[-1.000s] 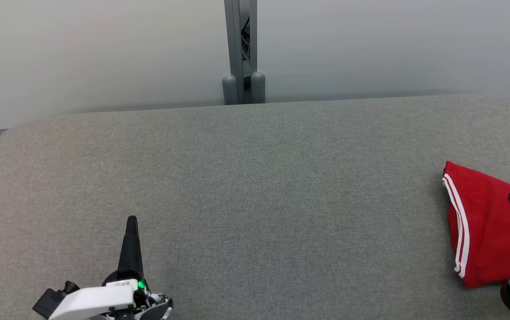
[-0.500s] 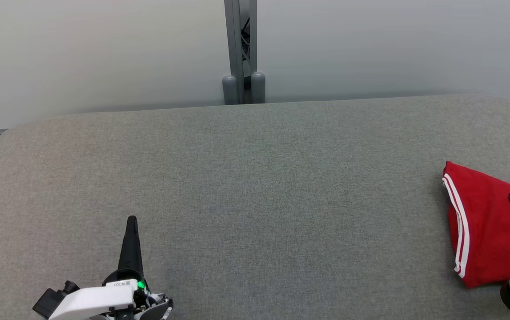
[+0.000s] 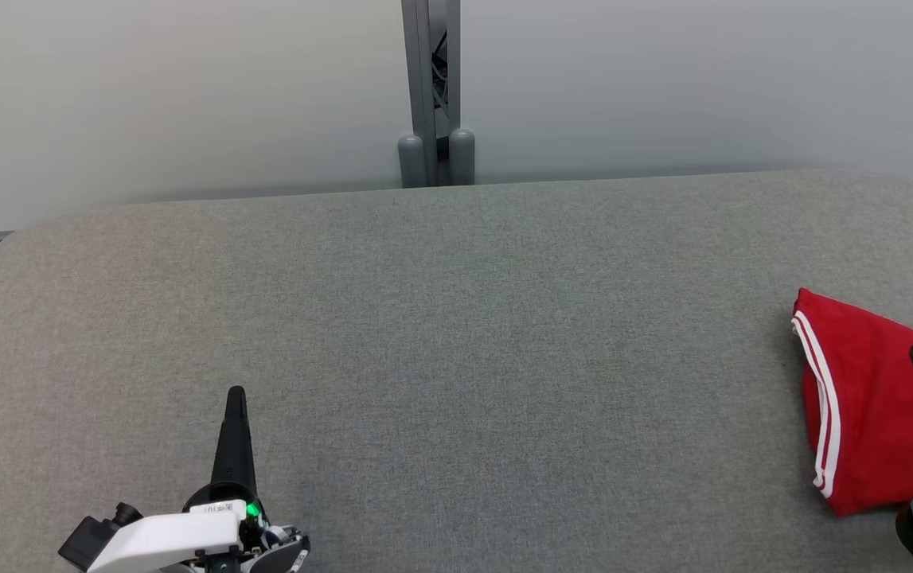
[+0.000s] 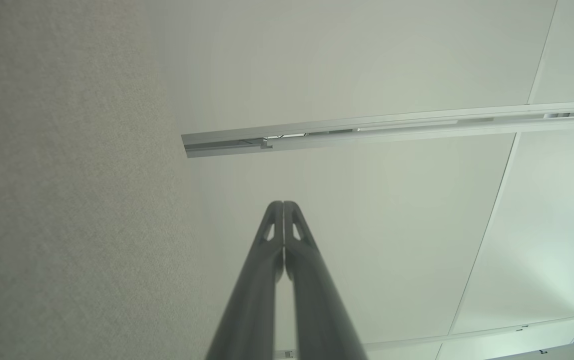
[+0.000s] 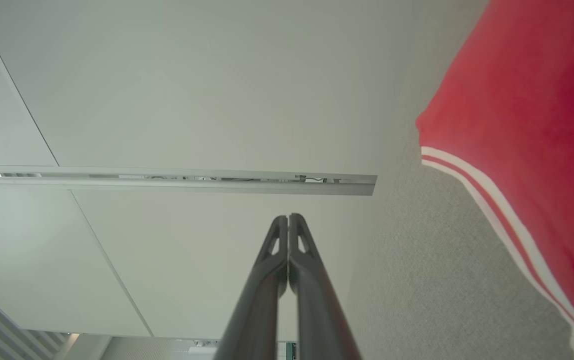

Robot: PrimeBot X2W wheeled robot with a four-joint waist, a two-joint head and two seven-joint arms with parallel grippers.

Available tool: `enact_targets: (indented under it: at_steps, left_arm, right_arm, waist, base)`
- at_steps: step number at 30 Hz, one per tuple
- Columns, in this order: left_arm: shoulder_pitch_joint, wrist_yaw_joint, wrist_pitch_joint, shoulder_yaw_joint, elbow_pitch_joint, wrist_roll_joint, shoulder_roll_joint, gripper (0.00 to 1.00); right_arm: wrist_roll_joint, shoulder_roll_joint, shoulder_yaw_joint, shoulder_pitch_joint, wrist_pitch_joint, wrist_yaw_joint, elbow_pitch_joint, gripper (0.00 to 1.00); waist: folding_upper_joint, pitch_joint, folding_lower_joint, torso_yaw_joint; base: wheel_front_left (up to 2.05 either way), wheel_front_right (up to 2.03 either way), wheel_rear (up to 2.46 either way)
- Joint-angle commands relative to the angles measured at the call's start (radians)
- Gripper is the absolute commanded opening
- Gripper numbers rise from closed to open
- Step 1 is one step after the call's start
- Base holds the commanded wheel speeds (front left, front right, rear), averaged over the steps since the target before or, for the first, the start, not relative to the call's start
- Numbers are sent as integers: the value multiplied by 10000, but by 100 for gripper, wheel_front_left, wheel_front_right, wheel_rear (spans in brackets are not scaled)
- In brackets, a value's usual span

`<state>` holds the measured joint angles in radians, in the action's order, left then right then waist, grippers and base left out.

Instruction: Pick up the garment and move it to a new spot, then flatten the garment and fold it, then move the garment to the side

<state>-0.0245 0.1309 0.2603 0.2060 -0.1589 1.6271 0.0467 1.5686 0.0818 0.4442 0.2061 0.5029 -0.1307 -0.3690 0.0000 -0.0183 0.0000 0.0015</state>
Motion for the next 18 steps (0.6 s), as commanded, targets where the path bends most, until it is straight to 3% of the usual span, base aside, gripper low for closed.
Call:
enact_targets:
  at_steps: [1,18]
  left_arm:
    - [-134,41,33,-50,-7,16,29,0]
    - [-134,41,33,-49,-6,15,29,0]
  right_arm:
    - [47,72,24,87,46,0,-8,0]
    - [43,71,23,87,47,0,-8,0]
  waist:
    - [0,0,0,0]
    - [0,0,0,0]
  base:
    - [0,0,0]
    - [0,0,0]
